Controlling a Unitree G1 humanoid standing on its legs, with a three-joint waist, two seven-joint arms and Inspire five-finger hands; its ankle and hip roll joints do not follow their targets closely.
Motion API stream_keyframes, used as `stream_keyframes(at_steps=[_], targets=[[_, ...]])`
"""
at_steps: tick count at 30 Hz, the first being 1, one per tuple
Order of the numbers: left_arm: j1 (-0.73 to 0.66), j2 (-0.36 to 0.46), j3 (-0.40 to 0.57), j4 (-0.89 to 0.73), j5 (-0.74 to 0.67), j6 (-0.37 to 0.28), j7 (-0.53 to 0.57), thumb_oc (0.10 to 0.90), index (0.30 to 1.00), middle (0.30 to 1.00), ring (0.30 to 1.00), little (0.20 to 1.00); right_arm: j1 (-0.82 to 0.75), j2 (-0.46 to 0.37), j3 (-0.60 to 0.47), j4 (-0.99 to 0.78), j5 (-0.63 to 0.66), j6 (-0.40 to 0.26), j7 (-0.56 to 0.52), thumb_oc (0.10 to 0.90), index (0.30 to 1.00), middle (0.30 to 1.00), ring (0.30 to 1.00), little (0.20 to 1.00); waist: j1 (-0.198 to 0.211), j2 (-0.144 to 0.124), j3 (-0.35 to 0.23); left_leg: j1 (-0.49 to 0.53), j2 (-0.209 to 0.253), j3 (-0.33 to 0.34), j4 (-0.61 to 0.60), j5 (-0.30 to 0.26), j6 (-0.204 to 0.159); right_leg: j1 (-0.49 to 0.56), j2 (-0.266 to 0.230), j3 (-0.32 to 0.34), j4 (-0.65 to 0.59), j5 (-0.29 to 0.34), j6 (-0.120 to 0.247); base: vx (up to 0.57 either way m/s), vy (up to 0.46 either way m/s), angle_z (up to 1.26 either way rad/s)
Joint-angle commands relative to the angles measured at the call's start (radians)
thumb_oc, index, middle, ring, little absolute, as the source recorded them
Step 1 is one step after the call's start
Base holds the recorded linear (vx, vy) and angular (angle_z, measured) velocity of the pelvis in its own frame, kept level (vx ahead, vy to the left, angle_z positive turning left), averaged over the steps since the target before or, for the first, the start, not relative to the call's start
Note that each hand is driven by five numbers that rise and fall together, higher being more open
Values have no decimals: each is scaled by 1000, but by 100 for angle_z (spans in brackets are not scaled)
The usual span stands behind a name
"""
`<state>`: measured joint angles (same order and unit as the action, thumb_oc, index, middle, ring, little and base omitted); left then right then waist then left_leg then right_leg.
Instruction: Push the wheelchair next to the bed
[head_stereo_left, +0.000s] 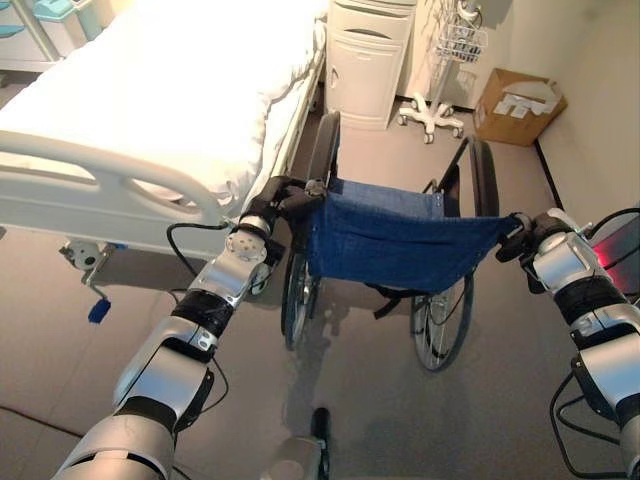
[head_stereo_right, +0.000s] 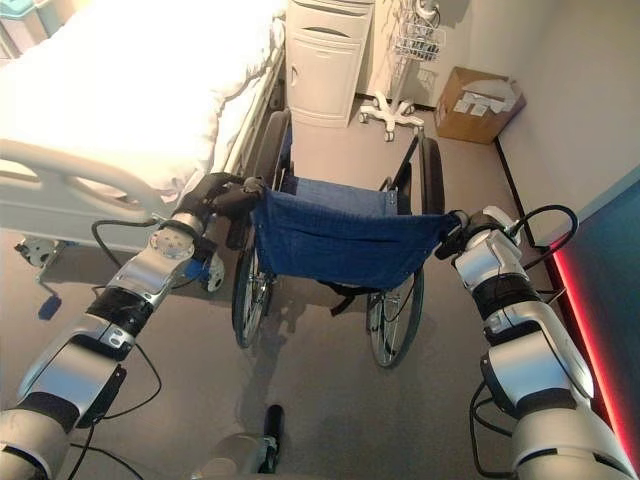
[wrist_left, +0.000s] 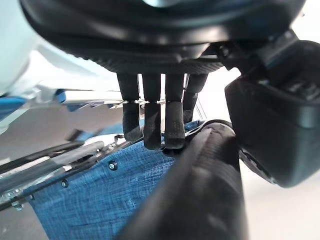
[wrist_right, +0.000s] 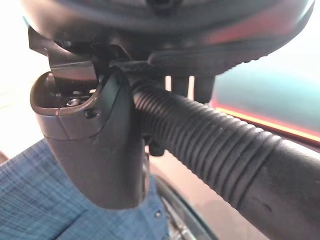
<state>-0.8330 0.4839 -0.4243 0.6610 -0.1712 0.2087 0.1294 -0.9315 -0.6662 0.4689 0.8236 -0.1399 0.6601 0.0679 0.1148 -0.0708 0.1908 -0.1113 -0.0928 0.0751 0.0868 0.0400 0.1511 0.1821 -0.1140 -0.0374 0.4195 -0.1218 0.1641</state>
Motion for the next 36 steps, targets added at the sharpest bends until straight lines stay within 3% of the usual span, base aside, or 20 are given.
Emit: stream_keyframes(at_steps=[1, 2, 4, 6, 7, 12, 15, 18, 20, 22, 23, 24, 26, 27, 29, 31, 32, 34, 35, 36], targets=[[139, -59, -49, -18, 12, -30, -29, 400, 300, 300, 300, 300, 104, 128, 106, -154, 22, -196, 72, 400, 300, 300, 300, 300, 13, 25, 19, -26, 6, -25, -27, 35, -81, -68, 3, -22, -25, 261, -26, 289, 112, -11], [147, -59, -44, -21, 10, -39, -23, 400, 300, 300, 300, 300, 109, 130, 107, -159, 21, -194, 72, 400, 300, 300, 300, 300, 5, 30, 19, -6, 10, -24, -30, 29, -81, -101, 0, -30, -35, 257, -30, 357, 104, 1], [166, -53, -33, -40, 18, -60, -27, 400, 300, 300, 300, 300, 113, 127, 104, -192, 26, -166, 67, 400, 300, 300, 300, 300, -40, 55, 48, 94, 19, -63, -55, 0, -78, -284, 14, -54, -60, 236, -49, 391, 38, -3], [162, -47, -38, -50, 28, -63, -46, 400, 300, 300, 300, 300, 107, 112, 102, -217, 41, -140, 62, 400, 300, 300, 300, 300, -73, 45, 79, 136, 0, -90, -54, -35, -69, -361, 25, -45, -111, 275, -43, 373, -56, 32], [159, -48, -43, -56, 30, -73, -51, 400, 300, 300, 300, 300, 104, 92, 101, -239, 50, -108, 69, 400, 300, 300, 300, 300, -102, 27, 91, 165, -24, -109, -46, -68, -64, -419, 33, -23, -183, 328, -33, 371, -62, 78], [149, -73, -61, -58, 37, -77, -78, 400, 300, 300, 300, 300, 127, 33, 79, -293, 29, -56, 120, 400, 300, 300, 300, 300, -173, 17, 105, 255, -40, -178, -6, -154, -70, -447, 31, 0, -417, 354, -22, 477, -62, 116], [154, -80, -65, -68, 46, -63, -86, 400, 300, 300, 300, 300, 128, 19, 68, -312, 10, -33, 166, 400, 300, 300, 300, 300, -190, 6, 97, 295, -38, -185, 17, -198, -75, -455, 31, -22, -483, 372, -18, 464, -122, 43], [159, -79, -54, -80, 61, -53, -87, 400, 300, 300, 300, 300, 116, 7, 66, -311, 6, -30, 197, 400, 300, 300, 300, 300, -190, -11, 80, 316, -36, -162, 65, -249, -82, -439, 43, -81, -398, 345, -50, 416, -176, 19], [146, -87, -55, -63, 28, -54, -76, 400, 300, 300, 300, 300, 99, -9, 79, -282, 35, -41, 208, 400, 300, 300, 300, 300, -204, -12, 69, 319, -15, -174, 124, -267, -107, -426, 39, -61, -348, 336, -68, 515, -207, 20], [148, -87, -56, -58, 24, -49, -81, 400, 300, 300, 300, 300, 106, -9, 78, -272, 18, -50, 230, 400, 300, 300, 300, 300, -228, 3, 54, 377, 69, -162, 164, -184, -158, -435, 37, -71, -287, 319, -79, 441, -128, 57], [151, -86, -70, -54, 17, -47, -73, 400, 300, 300, 300, 300, 124, -18, 81, -267, 16, -70, 227, 400, 300, 300, 300, 300, -252, 21, 37, 401, 164, -133, 215, -12, -220, -423, 48, -106, -279, 302, -104, 367, -111, 95], [143, -81, -75, -57, 0, -42, -70, 400, 300, 300, 300, 300, 130, -20, 82, -272, 22, -65, 222, 400, 300, 300, 300, 300, -254, 17, 38, 373, 186, -120, 270, 43, -231, -395, 53, -110, -295, 288, -119, 359, -155, 87], [108, -75, -81, -46, -15, -39, -66, 400, 300, 300, 300, 300, 118, -14, 95, -266, 49, -61, 193, 400, 300, 300, 300, 300, -228, -14, 67, 215, 185, -86, 451, 68, -234, -308, 55, -105, -327, 255, -146, 305, -198, 38], [96, -80, -79, -30, -13, -49, -60, 400, 300, 300, 300, 300, 112, -4, 104, -258, 55, -66, 177, 400, 300, 300, 300, 300, -213, -26, 92, 125, 173, -76, 482, 72, -227, -269, 58, -88, -334, 240, -153, 353, -139, -18], [105, -84, -69, -21, -5, -72, -56, 400, 300, 300, 300, 300, 110, 12, 109, -254, 43, -70, 165, 400, 300, 300, 300, 300, -186, -28, 129, 25, 142, -63, 431, 77, -212, -191, 75, -48, -351, 217, -152, 369, 28, -57], [138, -77, -57, -51, 0, -87, -45, 400, 300, 300, 300, 300, 108, 44, 105, -260, 19, -60, 149, 400, 300, 300, 300, 300, -139, 5, 173, -61, 127, -57, 264, 139, -221, -107, 115, -6, -355, 177, -149, 395, 152, -48], [139, -77, -57, -51, 0, -87, -44, 400, 300, 300, 300, 300, 109, 45, 105, -260, 19, -60, 149, 400, 300, 300, 300, 300, -138, 4, 177, -54, 126, -55, 262, 138, -221, -102, 114, -4, -354, 175, -149, 409, 180, -66], [168, -84, -60, -69, 1, -94, -34, 400, 300, 300, 300, 300, 127, 69, 97, -274, -6, -51, 143, 400, 300, 300, 300, 300, -102, 51, 188, -107, 149, -77, 60, 243, -249, -45, 150, 25, -350, 138, -150, 625, 279, -59], [189, -84, -56, -79, 13, -96, -39, 400, 300, 300, 300, 300, 134, 66, 94, -286, -13, -43, 157, 400, 300, 300, 300, 300, -82, 63, 185, -109, 150, -95, -57, 261, -253, -5, 150, 49, -348, 116, -147, 658, 314, -17], [197, -80, -52, -85, 19, -92, -45, 400, 300, 300, 300, 300, 135, 61, 92, -291, -15, -41, 166, 400, 300, 300, 300, 300, -75, 65, 179, -109, 149, -102, -85, 258, -253, 9, 146, 57, -349, 108, -145, 590, 299, -23]])
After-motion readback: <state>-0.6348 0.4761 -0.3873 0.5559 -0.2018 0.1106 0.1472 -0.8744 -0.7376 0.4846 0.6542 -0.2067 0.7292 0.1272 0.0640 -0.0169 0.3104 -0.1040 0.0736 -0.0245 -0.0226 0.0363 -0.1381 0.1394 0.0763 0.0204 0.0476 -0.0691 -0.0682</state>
